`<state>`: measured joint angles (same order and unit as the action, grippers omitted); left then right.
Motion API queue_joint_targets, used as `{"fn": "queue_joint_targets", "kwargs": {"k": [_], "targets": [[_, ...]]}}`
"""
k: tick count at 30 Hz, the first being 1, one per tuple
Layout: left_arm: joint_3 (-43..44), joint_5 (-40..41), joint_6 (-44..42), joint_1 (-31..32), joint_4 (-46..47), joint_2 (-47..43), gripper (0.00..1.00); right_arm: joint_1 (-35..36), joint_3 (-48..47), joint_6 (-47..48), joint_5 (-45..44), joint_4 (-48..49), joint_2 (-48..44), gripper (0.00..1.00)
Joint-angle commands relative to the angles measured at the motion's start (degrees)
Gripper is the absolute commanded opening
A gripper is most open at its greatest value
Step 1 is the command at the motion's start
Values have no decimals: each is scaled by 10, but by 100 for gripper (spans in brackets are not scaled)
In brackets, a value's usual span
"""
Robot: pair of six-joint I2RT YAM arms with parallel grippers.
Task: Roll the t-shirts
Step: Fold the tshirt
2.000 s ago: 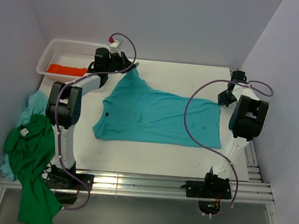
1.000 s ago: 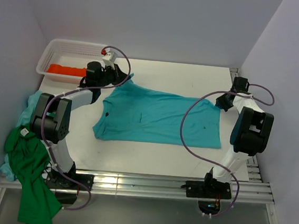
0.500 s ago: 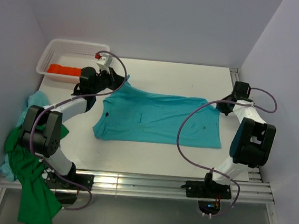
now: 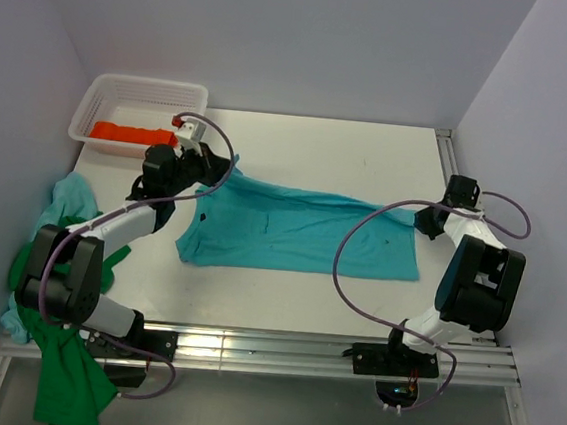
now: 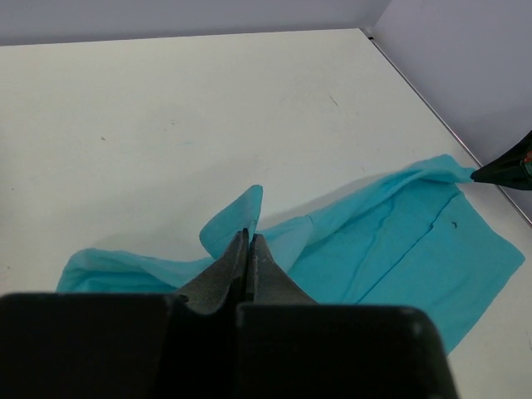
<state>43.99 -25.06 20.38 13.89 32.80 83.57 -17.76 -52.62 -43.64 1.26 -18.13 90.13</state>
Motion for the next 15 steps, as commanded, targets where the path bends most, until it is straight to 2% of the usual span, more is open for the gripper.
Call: {"fn": "queue_joint_targets", "kwargs": {"k": [1, 15], "targets": [[-17, 21, -14, 14, 22, -39, 0, -15, 9, -3, 3, 24, -31, 0], [-93, 156, -35, 83, -9, -130, 0, -32, 32, 8, 15, 22, -71, 0]]}}
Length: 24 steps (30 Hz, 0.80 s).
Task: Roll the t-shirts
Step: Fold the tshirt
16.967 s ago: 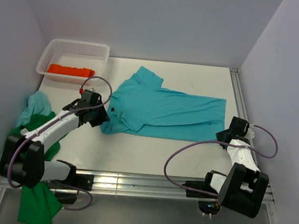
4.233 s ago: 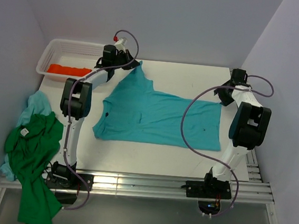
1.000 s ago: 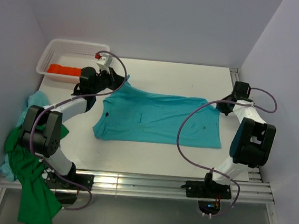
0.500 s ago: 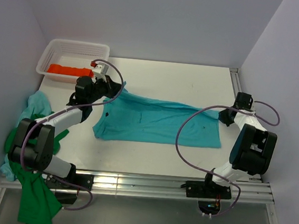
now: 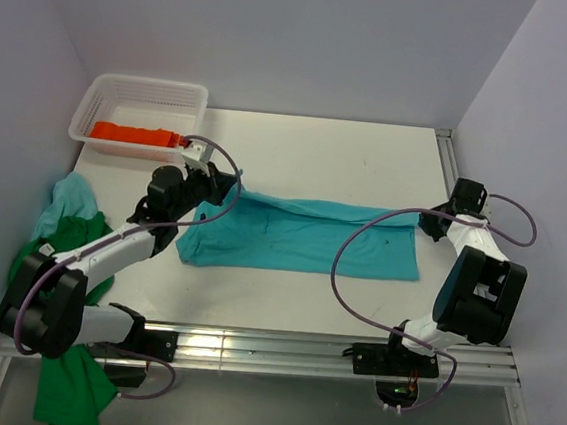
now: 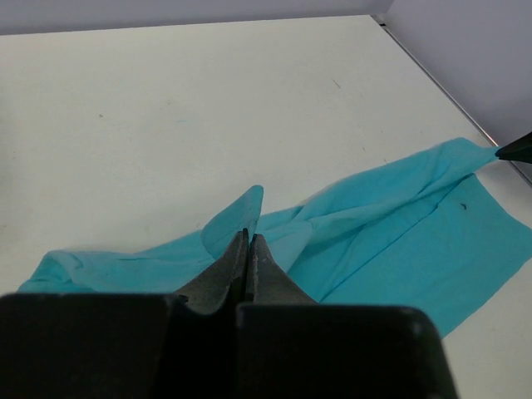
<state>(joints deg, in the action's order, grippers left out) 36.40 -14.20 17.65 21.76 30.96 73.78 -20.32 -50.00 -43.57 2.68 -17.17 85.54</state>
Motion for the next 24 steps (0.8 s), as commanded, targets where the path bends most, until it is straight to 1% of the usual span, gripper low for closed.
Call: {"fn": "queue_joint_targets", "kwargs": {"k": [1, 8, 13, 17, 19, 22, 24], "targets": [[-22, 51, -7, 5, 9, -38, 0, -5, 8, 9, 0, 13, -27, 0], [-53, 80, -5, 8, -10, -92, 0, -6, 12, 9, 6, 18, -26, 0], [-66, 83, -5, 18, -16, -98, 0, -6, 10, 6, 12, 21, -10, 0], [-77, 94, -1, 41, -16, -100, 0, -8, 10, 7, 8, 24, -7, 0], [-83, 115, -2, 53, -20, -106, 0, -7, 6, 8, 8, 21, -3, 0], [-83, 139, -4, 88, -27, -108, 0, -9, 2, 9, 10, 21, 2, 0], [-84, 139, -4, 102, -34, -108, 0, -8, 3, 9, 10, 21, 6, 0]]}}
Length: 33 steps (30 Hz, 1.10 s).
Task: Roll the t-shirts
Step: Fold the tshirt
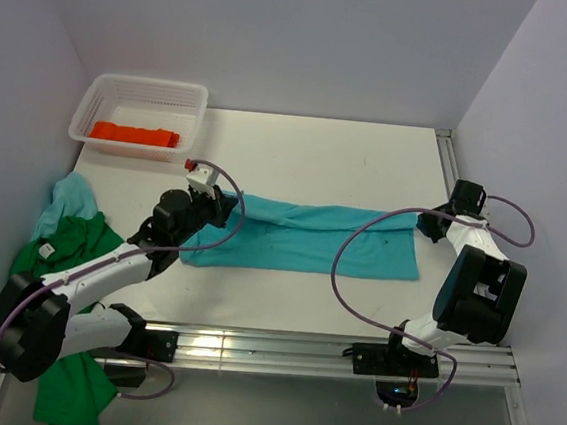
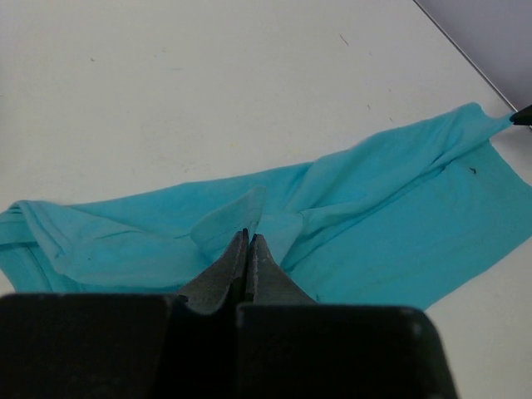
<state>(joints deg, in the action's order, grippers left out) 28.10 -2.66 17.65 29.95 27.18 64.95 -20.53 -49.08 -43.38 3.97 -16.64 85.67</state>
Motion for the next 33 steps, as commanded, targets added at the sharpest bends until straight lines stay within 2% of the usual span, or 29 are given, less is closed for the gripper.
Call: {"fn": "queue_joint_targets", "kwargs": {"k": [1, 4, 10, 14, 17, 24, 25, 27, 28, 29, 30, 31, 33], "targets": [[-1, 45, -4, 27, 2, -21, 0, -6, -6, 7, -4, 17, 5, 0], [-10, 78, 0, 58, 0, -31, 0, -7, -3, 6, -8, 15, 5, 0], [-42, 152, 25, 80, -26, -63, 1, -8, 5, 3, -7, 20, 10, 0], [-59, 147, 34, 83, -41, -75, 6, -8, 15, 3, -5, 27, 13, 0], [-74, 136, 47, 82, -42, -78, 6, -8, 29, 0, -13, 28, 7, 0], [-81, 165, 71, 83, -58, -97, 6, -8, 52, -1, -16, 41, 1, 0], [-83, 164, 71, 83, -58, -102, 6, -8, 50, 0, -15, 41, 5, 4], [-85, 163, 75, 83, -59, -112, 18, -8, 46, 5, -12, 35, 8, 11], [-91, 159, 73, 83, -58, -117, 22, -8, 47, 7, -12, 35, 7, 22], [-95, 149, 70, 83, -52, -124, 28, -7, 47, 7, -11, 39, -1, 26], [-99, 145, 68, 83, -49, -142, 30, -7, 49, 6, -15, 38, -7, 31], [-108, 143, 68, 83, -49, -153, 31, -7, 50, 7, -16, 38, -14, 41], [-118, 139, 67, 84, -45, -193, 35, -6, 53, 13, -19, 42, -37, 44]]}}
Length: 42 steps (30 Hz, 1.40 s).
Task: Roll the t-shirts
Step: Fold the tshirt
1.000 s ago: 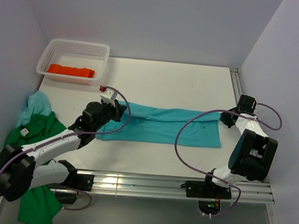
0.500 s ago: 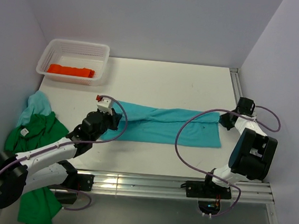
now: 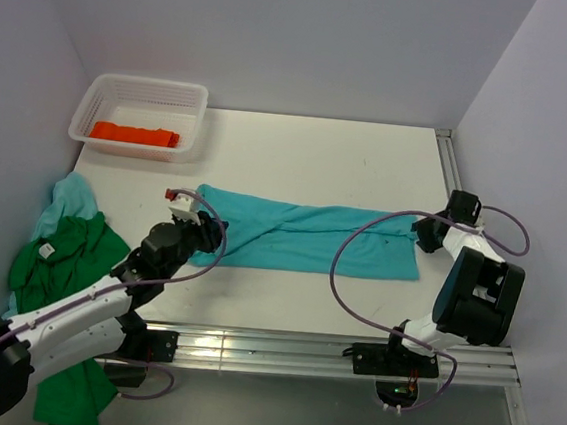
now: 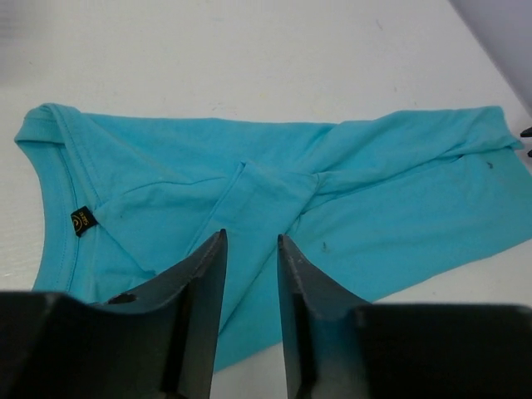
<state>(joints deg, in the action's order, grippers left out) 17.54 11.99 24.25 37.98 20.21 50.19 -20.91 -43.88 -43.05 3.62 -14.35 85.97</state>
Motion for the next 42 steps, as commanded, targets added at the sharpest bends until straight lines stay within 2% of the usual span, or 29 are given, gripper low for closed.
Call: {"fn": "queue_joint_targets", "kwargs": {"k": [1, 4, 6, 7, 13, 14, 17, 18, 20, 22, 25, 27, 28, 36, 42], "targets": [[-23, -7, 0, 3, 25, -61, 37, -2, 2, 13, -12, 20, -55, 46], [-27, 19, 8, 3, 9, -102, 43, 12, 14, 31, 18, 46, -90, 46], [-14, 73, 26, 3, -20, -100, 46, 30, 24, 41, 36, 69, -106, 46], [5, 87, 30, 2, -31, -93, 51, 54, 24, 42, 39, 71, -114, 47], [107, 87, 60, -18, -101, 34, 59, 187, -11, 55, 40, 72, -120, 46], [115, 79, 64, -26, -103, 47, 60, 226, -20, 61, 44, 78, -118, 46], [126, -25, 84, -95, -86, 79, 60, 294, -47, 94, 45, 93, -106, 46], [128, -46, 93, -138, -83, 94, 61, 311, -54, 103, 47, 98, -100, 46], [145, -88, 104, -171, -87, 114, 62, 341, -87, 131, 54, 103, -69, 46], [175, -103, 101, -196, -95, 152, 63, 376, -112, 149, 97, 108, -24, 48], [220, -112, 108, -209, -116, 213, 63, 423, -194, 177, 120, 89, 51, 57], [239, -138, 112, -222, -108, 251, 64, 458, -223, 196, 102, 78, 94, 60], [246, -145, 118, -226, -107, 263, 69, 469, -247, 201, 96, 71, 108, 60], [300, -177, 132, -249, -114, 374, 68, 530, -332, 220, 83, 51, 217, 47], [325, -210, 146, -274, -105, 431, 68, 555, -372, 235, 90, 42, 262, 48]]}}
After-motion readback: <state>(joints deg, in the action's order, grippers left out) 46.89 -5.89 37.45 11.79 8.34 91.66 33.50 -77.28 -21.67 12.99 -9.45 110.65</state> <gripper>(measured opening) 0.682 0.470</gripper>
